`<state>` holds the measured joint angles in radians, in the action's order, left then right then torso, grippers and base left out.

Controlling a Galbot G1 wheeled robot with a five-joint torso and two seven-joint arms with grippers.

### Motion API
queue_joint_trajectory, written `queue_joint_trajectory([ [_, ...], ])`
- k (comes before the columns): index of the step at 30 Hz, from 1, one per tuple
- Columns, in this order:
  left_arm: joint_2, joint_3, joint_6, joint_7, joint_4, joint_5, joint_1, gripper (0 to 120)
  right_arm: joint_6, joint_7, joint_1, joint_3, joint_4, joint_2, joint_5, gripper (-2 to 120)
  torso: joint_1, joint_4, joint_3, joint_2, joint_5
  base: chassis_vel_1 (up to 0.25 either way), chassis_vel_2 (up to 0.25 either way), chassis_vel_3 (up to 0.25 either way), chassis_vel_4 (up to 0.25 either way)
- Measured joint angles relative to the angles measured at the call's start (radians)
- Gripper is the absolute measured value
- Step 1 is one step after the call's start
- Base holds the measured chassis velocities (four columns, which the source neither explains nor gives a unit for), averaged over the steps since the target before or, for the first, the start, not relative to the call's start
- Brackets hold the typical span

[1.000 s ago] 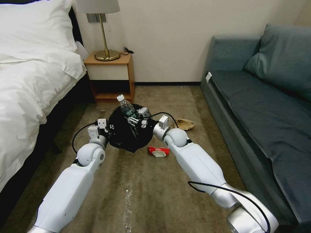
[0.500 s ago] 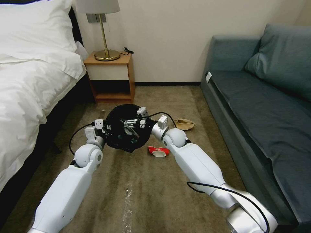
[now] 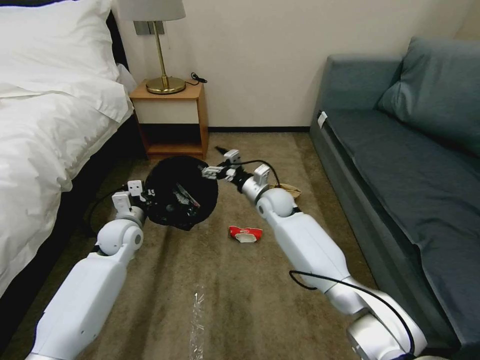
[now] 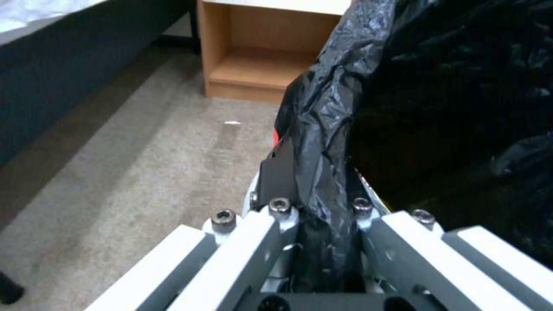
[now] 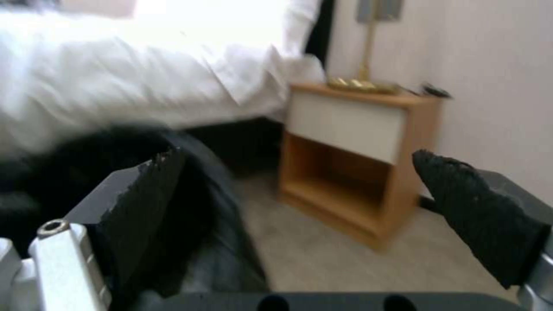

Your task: Pick up the trash bin, then pick up the garbage on the floor and place it into the trash bin.

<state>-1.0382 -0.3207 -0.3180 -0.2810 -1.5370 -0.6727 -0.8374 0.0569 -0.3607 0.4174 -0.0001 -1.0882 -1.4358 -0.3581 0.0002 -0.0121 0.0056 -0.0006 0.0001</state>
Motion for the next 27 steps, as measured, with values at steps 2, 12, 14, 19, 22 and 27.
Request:
queue_joint_trajectory([
  [2, 0.001, -0.004, 0.001, 0.0, 0.0, 0.0, -0.001, 2, -0.006, 0.01, -0.002, 0.0, 0.009, 0.012, 0.006, 100, 0.0, 0.0001, 0.0, 0.0, 0.0, 0.0, 0.0, 0.0, 0.0],
  [12, 0.004, -0.041, 0.018, 0.001, 0.027, 0.025, -0.005, 2, -0.079, 0.071, 0.029, 0.018, 0.1, 0.08, 0.023, 100, 0.0, -0.0002, 0.0, 0.0, 0.0, 0.0, 0.0, 0.0, 0.0],
  [14, 0.008, -0.046, 0.019, 0.001, 0.025, 0.023, -0.009, 2, -0.087, 0.066, 0.031, 0.026, 0.129, 0.08, 0.025, 100, 0.0, -0.0002, 0.0, 0.0, 0.0001, 0.0, 0.0, 0.0, 0.0],
  [19, 0.018, -0.055, 0.019, 0.001, 0.003, 0.015, -0.026, 2, -0.086, 0.012, 0.026, 0.042, 0.234, 0.063, 0.07, 100, 0.0, -0.0001, 0.0, 0.0, 0.0, 0.0, 0.0, 0.0, 0.0],
  [22, 0.025, -0.062, 0.017, 0.0, -0.014, 0.011, -0.045, 2, -0.058, -0.035, 0.024, 0.057, 0.316, 0.04, 0.137, 100, 0.0, 0.0, 0.0, 0.0, 0.0, 0.0, 0.0, 0.0, 0.0],
  [27, 0.035, -0.083, 0.015, 0.0, -0.045, 0.01, -0.088, 2, -0.02, -0.099, 0.045, 0.086, 0.431, -0.003, 0.219, 100, 0.0, 0.0, 0.0, 0.0, -0.0001, 0.0, 0.0, 0.0, 0.0],
])
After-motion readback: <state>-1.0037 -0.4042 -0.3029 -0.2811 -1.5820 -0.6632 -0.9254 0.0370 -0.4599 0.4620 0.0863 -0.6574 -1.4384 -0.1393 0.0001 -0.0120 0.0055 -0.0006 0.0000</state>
